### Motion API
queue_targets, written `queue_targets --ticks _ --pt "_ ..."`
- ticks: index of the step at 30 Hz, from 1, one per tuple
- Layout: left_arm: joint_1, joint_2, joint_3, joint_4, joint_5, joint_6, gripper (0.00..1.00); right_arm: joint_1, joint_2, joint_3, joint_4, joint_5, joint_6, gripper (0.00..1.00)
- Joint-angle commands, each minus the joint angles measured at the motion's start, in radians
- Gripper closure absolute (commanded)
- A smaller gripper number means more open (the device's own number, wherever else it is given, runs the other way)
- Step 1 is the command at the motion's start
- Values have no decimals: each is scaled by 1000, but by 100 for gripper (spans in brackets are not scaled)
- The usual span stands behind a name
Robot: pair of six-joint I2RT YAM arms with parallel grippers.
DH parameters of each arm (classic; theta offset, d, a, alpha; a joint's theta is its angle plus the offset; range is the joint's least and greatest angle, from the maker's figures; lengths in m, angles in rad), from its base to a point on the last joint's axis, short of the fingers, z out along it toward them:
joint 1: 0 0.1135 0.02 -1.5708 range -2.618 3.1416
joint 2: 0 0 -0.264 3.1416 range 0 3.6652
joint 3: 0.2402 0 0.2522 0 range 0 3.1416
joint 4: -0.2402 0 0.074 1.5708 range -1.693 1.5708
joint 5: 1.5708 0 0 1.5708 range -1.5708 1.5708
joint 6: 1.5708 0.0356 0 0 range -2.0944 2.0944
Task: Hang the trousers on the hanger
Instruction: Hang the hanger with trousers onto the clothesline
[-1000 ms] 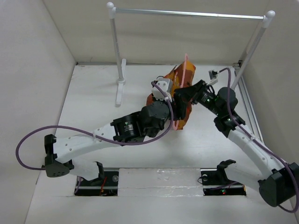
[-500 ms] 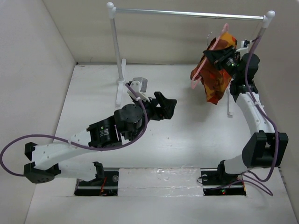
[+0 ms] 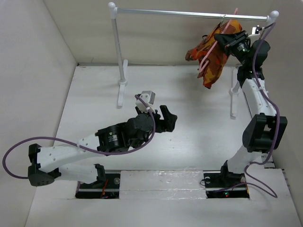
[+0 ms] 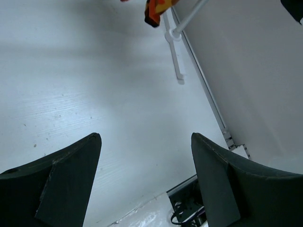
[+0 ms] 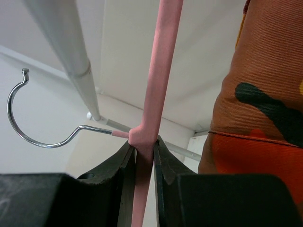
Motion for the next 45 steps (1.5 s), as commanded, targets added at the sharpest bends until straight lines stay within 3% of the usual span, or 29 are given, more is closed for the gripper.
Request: queue_targets --ticks 1,12,15,17,18,21,26,27,30,33,38,39,45 --pt "-1 2 -13 22 29 -19 27 -18 26 145 253 11 27 100" --pt "43 14 -30 43 76 4 27 -49 173 341 198 48 48 100" --pt "43 26 -16 33 65 5 27 -59 155 281 178 34 15 99" --pt "43 37 -8 30 62 10 26 -70 123 214 184 45 -6 87" --pt "43 45 -1 30 64 14 26 -82 112 191 175 39 -35 72" --pt "43 66 35 19 61 28 25 -93 74 119 163 4 -86 49" --pt "58 109 113 2 45 79 20 -147 -20 74 14 -45 -238 29" --pt "93 115 127 8 87 85 20 -156 -34 71 -7 -50 -287 22" --pt "173 121 127 53 221 96 18 -178 -91 90 -133 -62 -427 15" --pt "293 138 154 77 340 94 15 -188 -124 136 -298 -85 -592 14" --pt "406 183 262 8 358 128 11 -198 -196 157 -512 -102 -816 13" --pt "449 183 269 2 403 120 8 -164 -254 153 -591 -88 -933 14" --pt "601 141 205 31 564 88 6 -12 -429 44 -704 -7 -1150 17"
